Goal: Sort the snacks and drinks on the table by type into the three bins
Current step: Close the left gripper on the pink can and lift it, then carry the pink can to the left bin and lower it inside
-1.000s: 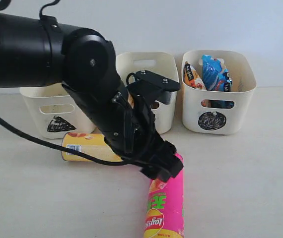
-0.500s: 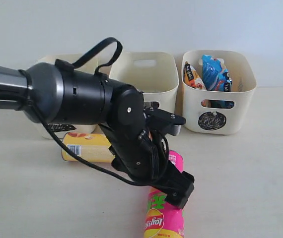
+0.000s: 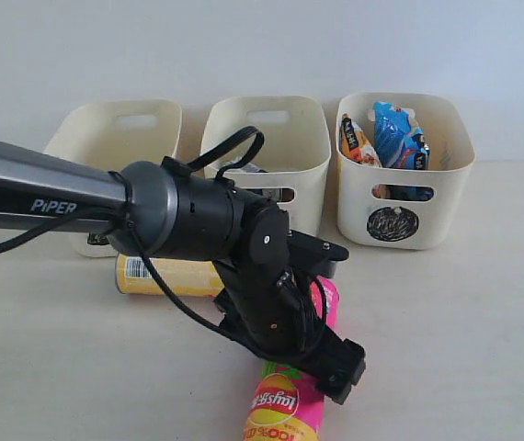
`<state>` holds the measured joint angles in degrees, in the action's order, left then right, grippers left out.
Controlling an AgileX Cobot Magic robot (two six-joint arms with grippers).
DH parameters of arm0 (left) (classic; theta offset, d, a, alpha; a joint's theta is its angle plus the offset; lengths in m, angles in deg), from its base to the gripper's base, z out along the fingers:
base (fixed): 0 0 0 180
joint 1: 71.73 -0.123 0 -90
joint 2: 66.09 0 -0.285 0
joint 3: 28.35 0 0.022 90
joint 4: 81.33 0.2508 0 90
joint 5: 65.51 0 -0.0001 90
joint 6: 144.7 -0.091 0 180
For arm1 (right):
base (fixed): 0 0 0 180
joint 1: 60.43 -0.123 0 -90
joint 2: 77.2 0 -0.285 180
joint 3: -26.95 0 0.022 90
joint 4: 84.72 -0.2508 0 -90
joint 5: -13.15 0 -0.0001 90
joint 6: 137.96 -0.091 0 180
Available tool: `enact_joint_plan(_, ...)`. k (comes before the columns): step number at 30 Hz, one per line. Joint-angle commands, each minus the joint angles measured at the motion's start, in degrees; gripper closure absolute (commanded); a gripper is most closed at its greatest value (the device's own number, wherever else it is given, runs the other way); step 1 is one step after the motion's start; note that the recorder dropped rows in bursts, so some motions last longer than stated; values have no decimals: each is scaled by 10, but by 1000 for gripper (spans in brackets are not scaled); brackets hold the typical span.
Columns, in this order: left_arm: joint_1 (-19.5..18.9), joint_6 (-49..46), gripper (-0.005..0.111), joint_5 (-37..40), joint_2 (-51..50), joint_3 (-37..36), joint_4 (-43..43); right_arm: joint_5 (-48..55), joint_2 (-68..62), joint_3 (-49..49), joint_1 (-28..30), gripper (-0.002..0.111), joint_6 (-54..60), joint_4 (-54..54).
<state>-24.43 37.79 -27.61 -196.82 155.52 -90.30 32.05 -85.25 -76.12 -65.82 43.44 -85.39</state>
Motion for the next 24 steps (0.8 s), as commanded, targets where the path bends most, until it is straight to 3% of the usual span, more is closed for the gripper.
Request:
enact_joint_plan(1,2,5,40,0,-11,1,-16,-4,3,3,2,108,1,-1)
enact_joint_plan(6,5,-33,101,3,-11,1,-61,-4,3,3,2,108,1,-1)
enact_joint_plan(12,17,-143,103,16,-5,2,-161,-4,3,3,2,108,1,-1)
enact_joint_plan(24,12,-193,103,31,161,2,-124,-2,3,3,2,108,1,-1)
